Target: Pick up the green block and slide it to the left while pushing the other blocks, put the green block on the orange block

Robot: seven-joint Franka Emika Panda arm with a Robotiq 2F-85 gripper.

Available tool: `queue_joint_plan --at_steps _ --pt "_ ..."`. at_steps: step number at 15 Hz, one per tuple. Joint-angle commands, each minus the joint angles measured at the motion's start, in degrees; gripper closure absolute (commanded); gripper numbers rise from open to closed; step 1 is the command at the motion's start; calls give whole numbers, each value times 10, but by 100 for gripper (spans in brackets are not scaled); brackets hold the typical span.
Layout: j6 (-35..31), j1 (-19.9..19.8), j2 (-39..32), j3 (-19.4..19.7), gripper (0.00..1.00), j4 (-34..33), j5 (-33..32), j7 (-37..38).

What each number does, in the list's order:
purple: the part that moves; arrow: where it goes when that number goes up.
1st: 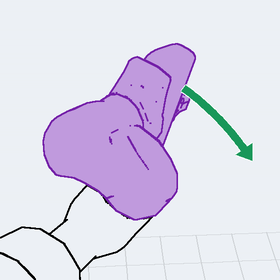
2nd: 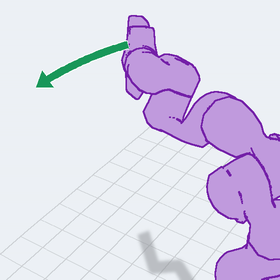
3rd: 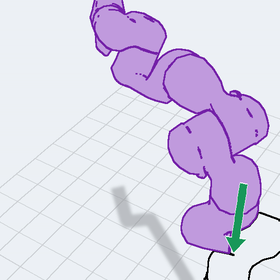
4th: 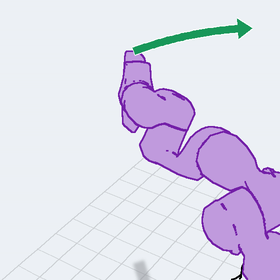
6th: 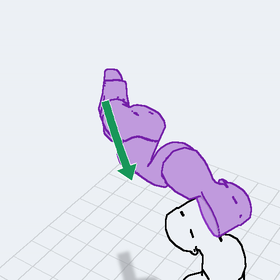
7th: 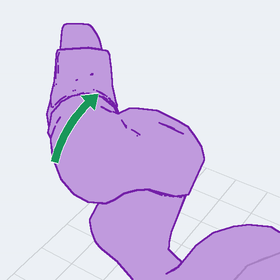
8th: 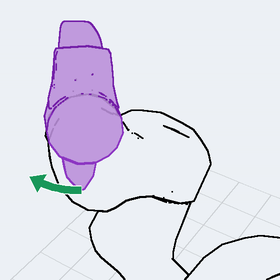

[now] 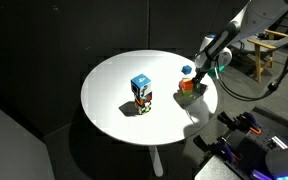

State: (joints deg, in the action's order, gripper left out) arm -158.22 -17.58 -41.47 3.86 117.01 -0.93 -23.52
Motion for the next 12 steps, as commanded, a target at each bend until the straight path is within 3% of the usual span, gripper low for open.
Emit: queue_joint_plan --at_steps 1,12 --pt "-4 -6 28 0 68 24 -13 14" --pt "-5 -33 89 -4 68 63 -2 4"
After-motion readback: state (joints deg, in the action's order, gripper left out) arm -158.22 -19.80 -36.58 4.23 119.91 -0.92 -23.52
